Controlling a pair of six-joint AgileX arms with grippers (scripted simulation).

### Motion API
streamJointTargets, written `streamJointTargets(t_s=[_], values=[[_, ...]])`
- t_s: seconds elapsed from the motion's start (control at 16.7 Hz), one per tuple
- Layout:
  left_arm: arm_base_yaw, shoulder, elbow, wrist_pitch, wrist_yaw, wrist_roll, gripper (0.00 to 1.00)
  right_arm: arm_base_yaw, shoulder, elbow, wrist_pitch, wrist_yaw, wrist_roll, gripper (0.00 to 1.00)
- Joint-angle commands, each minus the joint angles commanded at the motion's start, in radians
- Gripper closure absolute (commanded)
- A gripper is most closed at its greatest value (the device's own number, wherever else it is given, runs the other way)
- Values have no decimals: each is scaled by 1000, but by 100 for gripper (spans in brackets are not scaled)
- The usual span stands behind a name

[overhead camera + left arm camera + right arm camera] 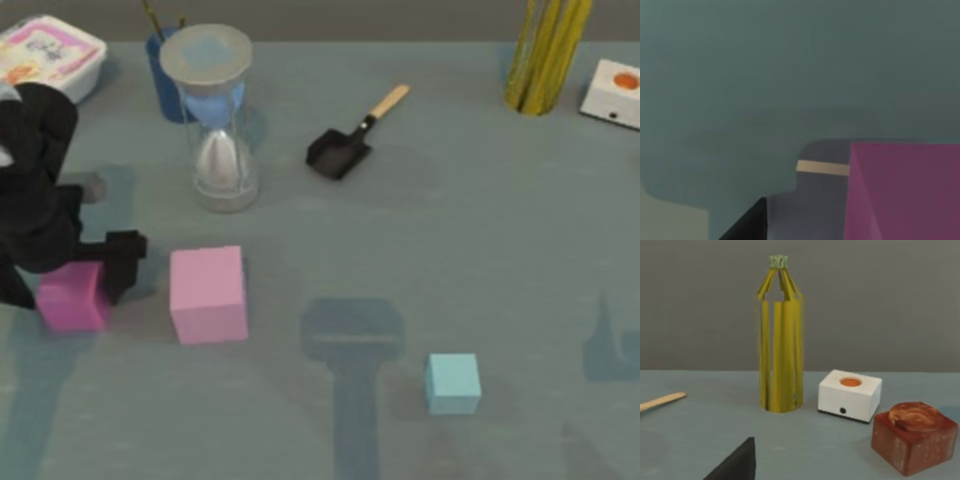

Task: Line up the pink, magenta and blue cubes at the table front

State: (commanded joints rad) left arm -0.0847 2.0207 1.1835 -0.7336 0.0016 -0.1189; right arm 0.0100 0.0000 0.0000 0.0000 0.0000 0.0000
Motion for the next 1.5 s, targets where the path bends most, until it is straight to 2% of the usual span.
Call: streamJointTargets(t_s=[0.42,1.08,1.5], values=[[0,0,0,0,0,0,98,0,0,0,0,0,0,0],[1,-30,22,-28,-3,2,100,0,0,0,0,0,0,0],[19,-130,150,-263,-3,-2,100,0,0,0,0,0,0,0]])
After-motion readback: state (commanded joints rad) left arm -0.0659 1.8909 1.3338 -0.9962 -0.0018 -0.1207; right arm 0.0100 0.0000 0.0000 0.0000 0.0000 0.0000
